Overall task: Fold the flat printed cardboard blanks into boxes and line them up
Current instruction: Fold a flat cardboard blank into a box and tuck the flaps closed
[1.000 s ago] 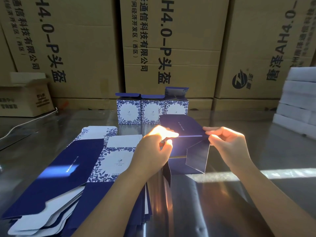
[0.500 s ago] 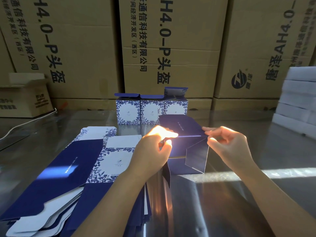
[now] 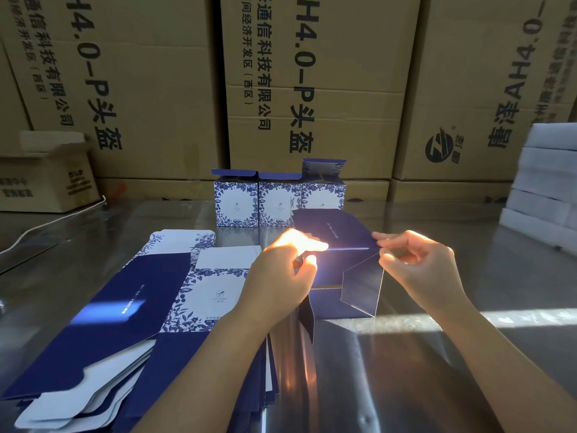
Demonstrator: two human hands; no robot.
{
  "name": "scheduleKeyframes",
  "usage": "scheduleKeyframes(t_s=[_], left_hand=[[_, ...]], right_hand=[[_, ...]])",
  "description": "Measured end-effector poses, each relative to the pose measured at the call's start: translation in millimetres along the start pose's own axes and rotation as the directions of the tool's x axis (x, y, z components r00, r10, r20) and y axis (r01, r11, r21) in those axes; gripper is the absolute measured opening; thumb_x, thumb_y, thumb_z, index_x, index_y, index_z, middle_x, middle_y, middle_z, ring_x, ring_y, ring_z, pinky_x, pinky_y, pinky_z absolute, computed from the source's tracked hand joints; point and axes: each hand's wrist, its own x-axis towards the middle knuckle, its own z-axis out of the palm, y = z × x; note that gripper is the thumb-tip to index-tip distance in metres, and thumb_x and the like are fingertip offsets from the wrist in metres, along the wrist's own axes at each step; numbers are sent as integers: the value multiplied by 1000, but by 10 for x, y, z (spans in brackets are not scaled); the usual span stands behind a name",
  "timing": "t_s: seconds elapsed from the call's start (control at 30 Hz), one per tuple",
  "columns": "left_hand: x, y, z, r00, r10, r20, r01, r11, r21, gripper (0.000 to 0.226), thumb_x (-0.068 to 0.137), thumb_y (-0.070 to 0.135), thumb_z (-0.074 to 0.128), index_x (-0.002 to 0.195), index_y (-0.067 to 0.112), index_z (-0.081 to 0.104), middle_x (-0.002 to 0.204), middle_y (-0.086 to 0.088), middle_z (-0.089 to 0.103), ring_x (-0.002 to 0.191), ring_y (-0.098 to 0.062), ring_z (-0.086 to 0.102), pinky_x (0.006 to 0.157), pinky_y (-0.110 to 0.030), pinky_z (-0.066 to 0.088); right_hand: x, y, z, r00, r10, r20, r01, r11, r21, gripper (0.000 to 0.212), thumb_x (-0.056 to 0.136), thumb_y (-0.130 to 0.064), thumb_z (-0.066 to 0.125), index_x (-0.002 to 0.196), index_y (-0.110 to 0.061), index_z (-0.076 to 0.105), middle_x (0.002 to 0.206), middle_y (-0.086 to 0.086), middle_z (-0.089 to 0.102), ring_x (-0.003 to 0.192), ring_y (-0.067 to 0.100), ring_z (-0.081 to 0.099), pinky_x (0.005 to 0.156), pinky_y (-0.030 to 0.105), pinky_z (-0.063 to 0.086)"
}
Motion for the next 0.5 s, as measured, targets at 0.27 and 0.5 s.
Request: scheduleKeyframes(t_s=[0.27, 0.5], left_hand=[[-6, 28, -16, 1000, -9, 5, 9, 1000, 10, 24, 91, 16, 48, 104, 22, 67, 103, 3, 61, 62, -14, 48, 68, -37, 49], [1, 22, -10, 998, -56, 19, 54, 996, 68, 23, 92, 19, 46, 98, 6, 65, 98, -7, 61, 59, -17, 44, 66, -40, 48]], right_hand=[[6, 7, 4, 1000, 19, -2, -19, 1000, 22, 31, 72, 1, 66, 65, -30, 69, 86, -28, 70, 69, -2, 65, 64, 7, 46], [1, 9, -16, 1000, -18, 13, 19, 999, -44, 32, 74, 0, 65, 67, -31, 68, 87, -33, 68, 64, -4, 63, 62, 5, 45]])
